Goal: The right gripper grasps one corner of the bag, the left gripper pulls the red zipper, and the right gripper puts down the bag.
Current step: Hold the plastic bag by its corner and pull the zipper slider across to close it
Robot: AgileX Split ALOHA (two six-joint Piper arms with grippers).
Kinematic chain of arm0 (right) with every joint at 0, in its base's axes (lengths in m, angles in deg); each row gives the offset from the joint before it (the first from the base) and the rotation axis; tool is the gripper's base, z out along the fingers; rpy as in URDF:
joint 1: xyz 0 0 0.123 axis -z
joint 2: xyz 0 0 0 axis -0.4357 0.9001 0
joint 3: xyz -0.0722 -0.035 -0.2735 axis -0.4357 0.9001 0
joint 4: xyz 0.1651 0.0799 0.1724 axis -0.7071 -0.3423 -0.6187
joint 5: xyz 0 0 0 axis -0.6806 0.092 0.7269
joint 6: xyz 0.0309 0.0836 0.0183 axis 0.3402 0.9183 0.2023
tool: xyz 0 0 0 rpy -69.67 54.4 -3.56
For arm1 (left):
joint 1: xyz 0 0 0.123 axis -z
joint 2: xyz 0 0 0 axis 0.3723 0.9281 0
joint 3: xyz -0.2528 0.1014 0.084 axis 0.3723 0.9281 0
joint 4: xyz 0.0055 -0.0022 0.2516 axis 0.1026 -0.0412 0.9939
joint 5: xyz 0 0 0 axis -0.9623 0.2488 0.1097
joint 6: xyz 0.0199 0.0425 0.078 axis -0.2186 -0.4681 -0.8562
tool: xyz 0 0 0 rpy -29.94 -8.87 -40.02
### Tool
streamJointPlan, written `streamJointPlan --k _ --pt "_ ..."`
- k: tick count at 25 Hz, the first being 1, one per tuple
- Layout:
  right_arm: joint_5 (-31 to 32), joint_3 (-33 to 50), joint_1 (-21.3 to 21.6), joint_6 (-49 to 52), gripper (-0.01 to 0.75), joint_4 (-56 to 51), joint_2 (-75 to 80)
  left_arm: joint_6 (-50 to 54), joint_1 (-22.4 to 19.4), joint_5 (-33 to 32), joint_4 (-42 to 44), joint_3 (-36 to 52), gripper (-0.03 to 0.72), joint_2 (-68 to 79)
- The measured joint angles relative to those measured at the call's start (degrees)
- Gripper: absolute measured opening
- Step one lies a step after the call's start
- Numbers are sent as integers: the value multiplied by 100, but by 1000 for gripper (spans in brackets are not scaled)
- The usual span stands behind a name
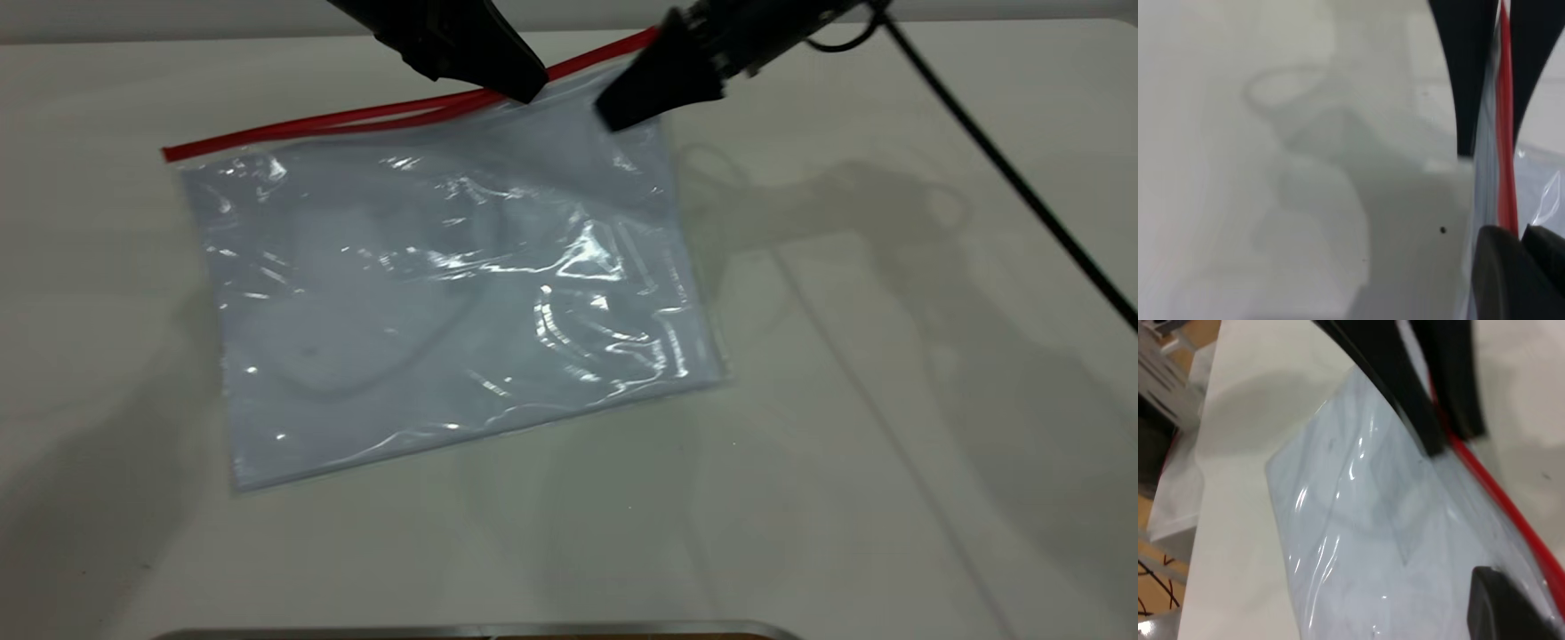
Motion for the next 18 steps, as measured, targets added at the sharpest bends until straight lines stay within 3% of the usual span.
streamJointPlan --k 6,18 --pt "95 0 521 251 33 0 0 0 5 256 -6 -4 46 0" --pt "-407 0 1427 812 33 44 0 313 -344 258 28 -4 46 6"
